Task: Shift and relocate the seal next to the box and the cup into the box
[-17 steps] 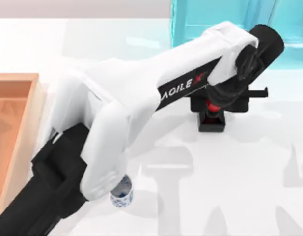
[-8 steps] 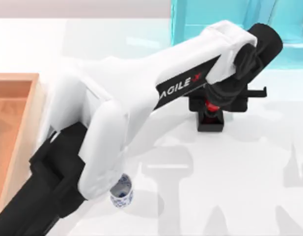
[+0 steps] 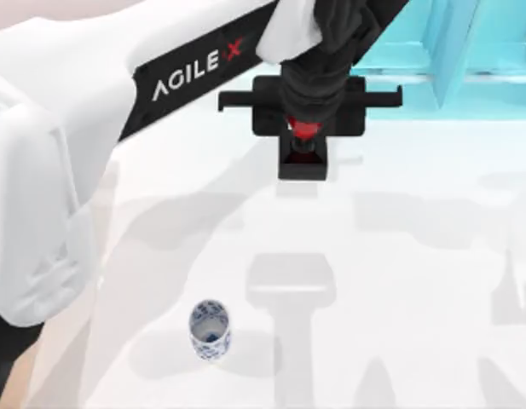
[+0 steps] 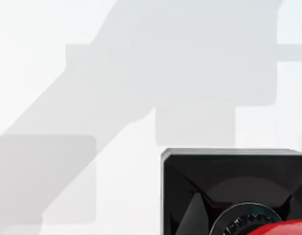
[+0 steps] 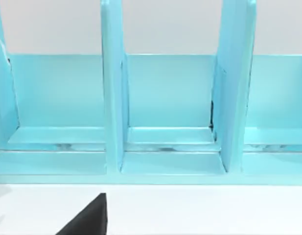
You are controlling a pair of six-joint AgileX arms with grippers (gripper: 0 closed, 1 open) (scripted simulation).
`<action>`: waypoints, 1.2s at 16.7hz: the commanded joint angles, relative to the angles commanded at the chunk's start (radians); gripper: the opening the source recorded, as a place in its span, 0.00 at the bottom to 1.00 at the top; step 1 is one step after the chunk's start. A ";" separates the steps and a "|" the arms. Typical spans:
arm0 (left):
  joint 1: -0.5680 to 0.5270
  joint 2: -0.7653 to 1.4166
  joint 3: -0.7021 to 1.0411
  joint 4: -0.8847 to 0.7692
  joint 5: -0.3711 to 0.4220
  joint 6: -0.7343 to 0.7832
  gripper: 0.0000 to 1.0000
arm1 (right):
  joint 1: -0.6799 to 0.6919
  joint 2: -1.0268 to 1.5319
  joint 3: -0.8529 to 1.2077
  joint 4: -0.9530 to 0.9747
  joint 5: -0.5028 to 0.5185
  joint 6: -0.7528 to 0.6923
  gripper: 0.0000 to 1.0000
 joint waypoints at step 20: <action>0.269 -0.644 -0.777 0.159 0.090 0.255 0.00 | 0.000 0.000 0.000 0.000 0.000 0.000 1.00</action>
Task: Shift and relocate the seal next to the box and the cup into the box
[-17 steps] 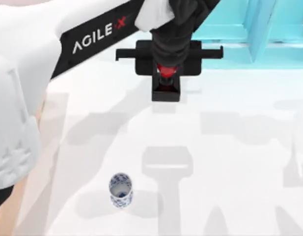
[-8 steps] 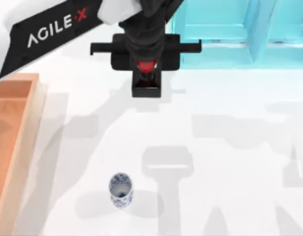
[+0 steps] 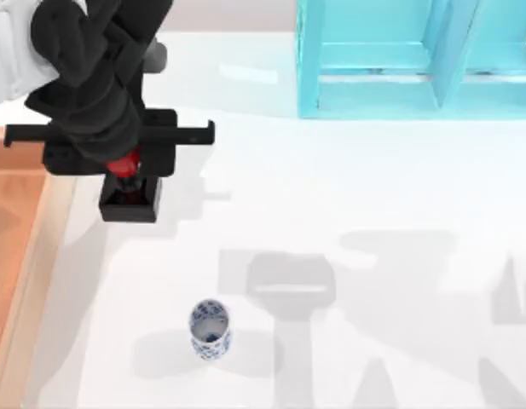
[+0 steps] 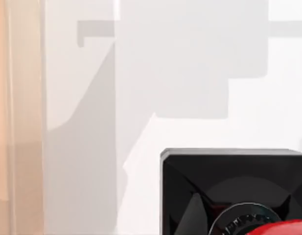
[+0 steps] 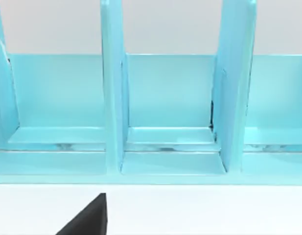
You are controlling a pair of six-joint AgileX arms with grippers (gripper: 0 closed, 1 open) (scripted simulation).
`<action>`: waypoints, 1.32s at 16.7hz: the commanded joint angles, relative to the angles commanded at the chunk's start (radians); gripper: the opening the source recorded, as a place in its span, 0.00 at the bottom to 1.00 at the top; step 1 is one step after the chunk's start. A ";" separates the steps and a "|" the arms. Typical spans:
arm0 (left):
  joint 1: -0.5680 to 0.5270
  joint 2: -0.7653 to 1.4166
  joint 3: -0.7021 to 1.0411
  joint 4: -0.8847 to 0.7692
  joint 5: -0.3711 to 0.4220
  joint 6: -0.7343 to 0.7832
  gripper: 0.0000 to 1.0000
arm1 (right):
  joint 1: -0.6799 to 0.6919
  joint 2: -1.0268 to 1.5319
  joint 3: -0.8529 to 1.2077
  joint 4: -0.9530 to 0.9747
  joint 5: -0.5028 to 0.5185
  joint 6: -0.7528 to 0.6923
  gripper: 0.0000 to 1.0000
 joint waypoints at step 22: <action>0.077 -0.017 -0.276 0.293 0.029 0.072 0.00 | 0.000 0.000 0.000 0.000 0.000 0.000 1.00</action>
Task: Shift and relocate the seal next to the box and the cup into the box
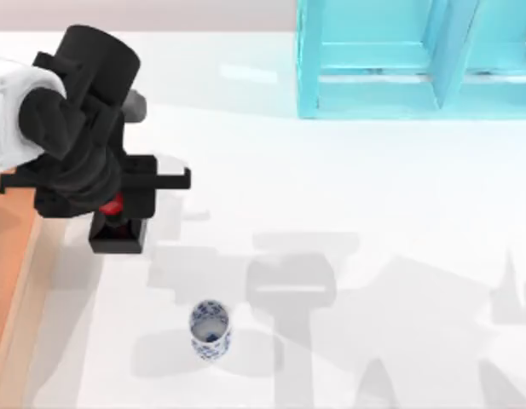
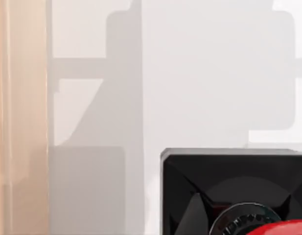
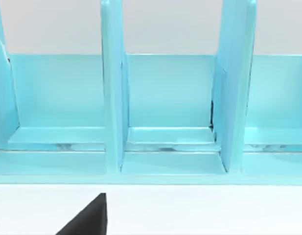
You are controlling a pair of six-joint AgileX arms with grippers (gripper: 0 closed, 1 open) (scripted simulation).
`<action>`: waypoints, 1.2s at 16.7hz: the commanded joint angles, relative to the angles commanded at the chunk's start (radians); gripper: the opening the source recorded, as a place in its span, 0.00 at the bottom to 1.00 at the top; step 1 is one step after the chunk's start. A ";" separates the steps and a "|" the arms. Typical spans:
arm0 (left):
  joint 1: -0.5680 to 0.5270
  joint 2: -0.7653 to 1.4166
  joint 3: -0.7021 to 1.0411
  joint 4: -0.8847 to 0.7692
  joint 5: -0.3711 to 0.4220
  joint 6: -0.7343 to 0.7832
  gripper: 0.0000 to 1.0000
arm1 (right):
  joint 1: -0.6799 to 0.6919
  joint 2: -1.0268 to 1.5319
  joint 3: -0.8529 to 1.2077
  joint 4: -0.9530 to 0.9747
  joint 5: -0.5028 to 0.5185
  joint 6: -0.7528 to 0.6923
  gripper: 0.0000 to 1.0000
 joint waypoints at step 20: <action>0.000 0.000 0.000 0.000 0.000 0.000 1.00 | 0.000 0.000 0.000 0.000 0.000 0.000 1.00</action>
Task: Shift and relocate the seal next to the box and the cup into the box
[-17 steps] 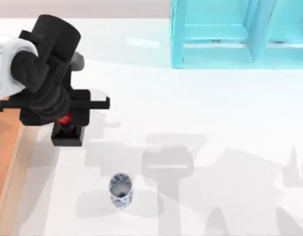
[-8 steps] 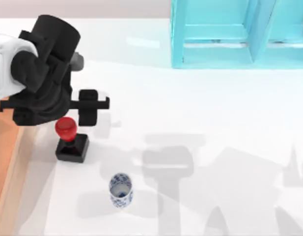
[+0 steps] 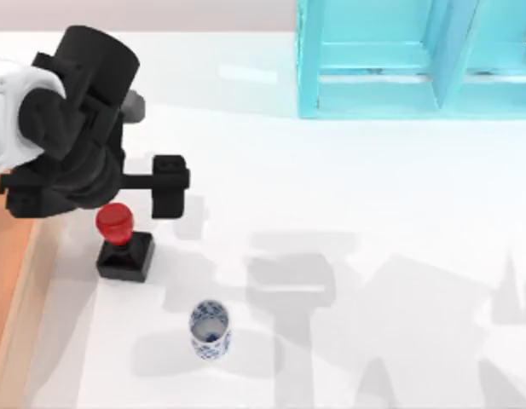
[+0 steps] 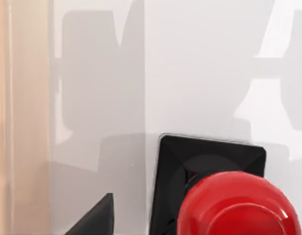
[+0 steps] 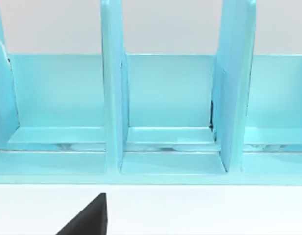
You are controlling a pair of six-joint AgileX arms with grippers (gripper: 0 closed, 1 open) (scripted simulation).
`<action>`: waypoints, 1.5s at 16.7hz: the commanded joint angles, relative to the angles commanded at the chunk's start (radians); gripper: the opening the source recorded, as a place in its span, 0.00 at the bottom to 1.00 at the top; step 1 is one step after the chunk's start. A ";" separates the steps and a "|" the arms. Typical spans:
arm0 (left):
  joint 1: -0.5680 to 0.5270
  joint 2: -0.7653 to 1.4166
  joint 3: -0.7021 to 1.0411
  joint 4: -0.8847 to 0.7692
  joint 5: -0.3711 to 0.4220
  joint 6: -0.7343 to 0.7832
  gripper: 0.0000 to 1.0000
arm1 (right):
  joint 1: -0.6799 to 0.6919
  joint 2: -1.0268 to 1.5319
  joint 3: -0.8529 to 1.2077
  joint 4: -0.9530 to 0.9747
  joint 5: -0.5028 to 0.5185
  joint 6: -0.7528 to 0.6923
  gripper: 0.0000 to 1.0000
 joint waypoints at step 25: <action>-0.202 0.089 0.341 -0.474 0.062 -0.202 1.00 | 0.000 0.000 0.000 0.000 0.000 0.000 1.00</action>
